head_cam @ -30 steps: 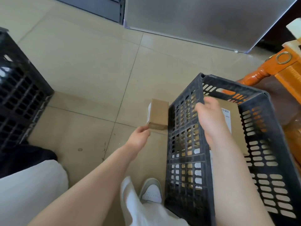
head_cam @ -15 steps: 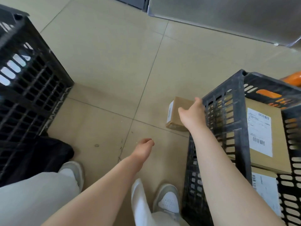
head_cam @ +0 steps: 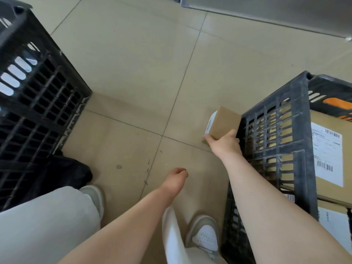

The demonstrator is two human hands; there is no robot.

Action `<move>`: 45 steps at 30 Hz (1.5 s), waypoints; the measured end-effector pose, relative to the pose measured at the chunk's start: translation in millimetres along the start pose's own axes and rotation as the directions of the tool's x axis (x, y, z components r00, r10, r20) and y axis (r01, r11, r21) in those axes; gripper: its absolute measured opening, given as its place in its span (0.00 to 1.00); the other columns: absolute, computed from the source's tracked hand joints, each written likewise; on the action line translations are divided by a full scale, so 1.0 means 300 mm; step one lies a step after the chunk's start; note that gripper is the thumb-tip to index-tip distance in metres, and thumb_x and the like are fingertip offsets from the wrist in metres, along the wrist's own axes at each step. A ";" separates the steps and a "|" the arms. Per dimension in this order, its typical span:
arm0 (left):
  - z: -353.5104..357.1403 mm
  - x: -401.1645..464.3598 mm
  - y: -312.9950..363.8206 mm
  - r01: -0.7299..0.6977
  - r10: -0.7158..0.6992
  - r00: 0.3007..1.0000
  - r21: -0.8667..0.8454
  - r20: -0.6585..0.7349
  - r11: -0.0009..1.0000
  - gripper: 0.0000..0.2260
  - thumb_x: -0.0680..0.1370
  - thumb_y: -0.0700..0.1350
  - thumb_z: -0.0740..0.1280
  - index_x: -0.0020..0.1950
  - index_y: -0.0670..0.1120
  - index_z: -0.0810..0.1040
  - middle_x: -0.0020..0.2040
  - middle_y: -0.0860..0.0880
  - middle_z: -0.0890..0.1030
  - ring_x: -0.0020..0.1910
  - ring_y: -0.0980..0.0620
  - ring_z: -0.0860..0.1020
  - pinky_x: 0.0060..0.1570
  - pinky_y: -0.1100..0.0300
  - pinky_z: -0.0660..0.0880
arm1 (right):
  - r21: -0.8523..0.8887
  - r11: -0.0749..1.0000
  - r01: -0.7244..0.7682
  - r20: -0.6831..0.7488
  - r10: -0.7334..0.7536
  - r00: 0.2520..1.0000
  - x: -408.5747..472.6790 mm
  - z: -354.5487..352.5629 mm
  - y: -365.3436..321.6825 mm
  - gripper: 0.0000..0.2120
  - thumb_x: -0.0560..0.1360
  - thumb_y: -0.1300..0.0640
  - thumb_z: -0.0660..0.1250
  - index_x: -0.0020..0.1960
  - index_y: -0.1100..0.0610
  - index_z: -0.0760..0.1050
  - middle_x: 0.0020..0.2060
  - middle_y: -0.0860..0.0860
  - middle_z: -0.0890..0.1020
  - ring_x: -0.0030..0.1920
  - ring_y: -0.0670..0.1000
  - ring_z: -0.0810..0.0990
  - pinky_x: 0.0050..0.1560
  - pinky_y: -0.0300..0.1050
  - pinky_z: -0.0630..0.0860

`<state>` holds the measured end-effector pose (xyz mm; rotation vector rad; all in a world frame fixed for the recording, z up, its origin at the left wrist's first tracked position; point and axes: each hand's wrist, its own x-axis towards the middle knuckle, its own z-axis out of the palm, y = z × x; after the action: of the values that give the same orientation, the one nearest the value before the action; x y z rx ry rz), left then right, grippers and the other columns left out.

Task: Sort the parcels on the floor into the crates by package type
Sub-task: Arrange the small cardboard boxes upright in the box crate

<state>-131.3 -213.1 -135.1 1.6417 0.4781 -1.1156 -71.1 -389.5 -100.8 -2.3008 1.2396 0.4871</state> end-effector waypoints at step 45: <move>-0.088 -0.331 0.353 0.274 0.119 0.892 -0.731 0.436 0.625 0.32 0.74 0.60 0.68 0.72 0.44 0.70 0.60 0.40 0.79 0.53 0.38 0.82 0.50 0.47 0.80 | 0.784 0.548 0.292 -0.028 -0.439 0.898 -0.507 -0.232 0.006 0.27 0.78 0.59 0.69 0.67 0.45 0.57 0.56 0.40 0.78 0.46 0.26 0.78 0.40 0.22 0.73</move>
<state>-87.8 -207.6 5.9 0.5574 0.6187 -1.0818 -147.0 -326.8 34.4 -1.6230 0.6288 -0.0346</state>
